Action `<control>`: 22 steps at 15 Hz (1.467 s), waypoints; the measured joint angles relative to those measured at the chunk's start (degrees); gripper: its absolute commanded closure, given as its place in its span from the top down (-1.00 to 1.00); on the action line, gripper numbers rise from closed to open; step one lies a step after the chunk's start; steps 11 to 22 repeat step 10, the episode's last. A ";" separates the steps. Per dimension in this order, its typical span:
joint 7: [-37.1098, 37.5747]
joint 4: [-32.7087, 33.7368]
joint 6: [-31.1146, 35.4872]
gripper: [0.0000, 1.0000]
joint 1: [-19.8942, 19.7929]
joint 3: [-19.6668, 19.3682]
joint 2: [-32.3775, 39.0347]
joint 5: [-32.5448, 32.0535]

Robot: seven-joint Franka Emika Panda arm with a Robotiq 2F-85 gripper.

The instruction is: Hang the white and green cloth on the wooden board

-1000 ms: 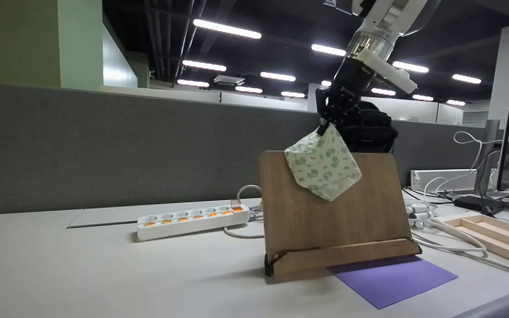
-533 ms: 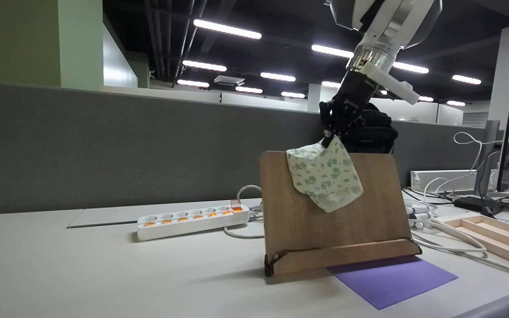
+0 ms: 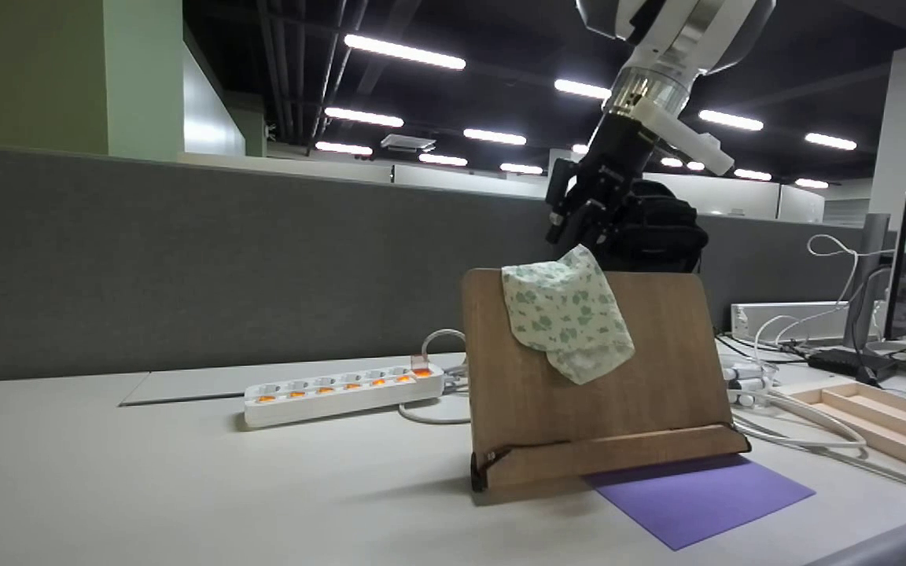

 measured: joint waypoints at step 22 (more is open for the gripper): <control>18.16 -5.32 2.41 1.00 1.40 12.02 -9.07 -18.81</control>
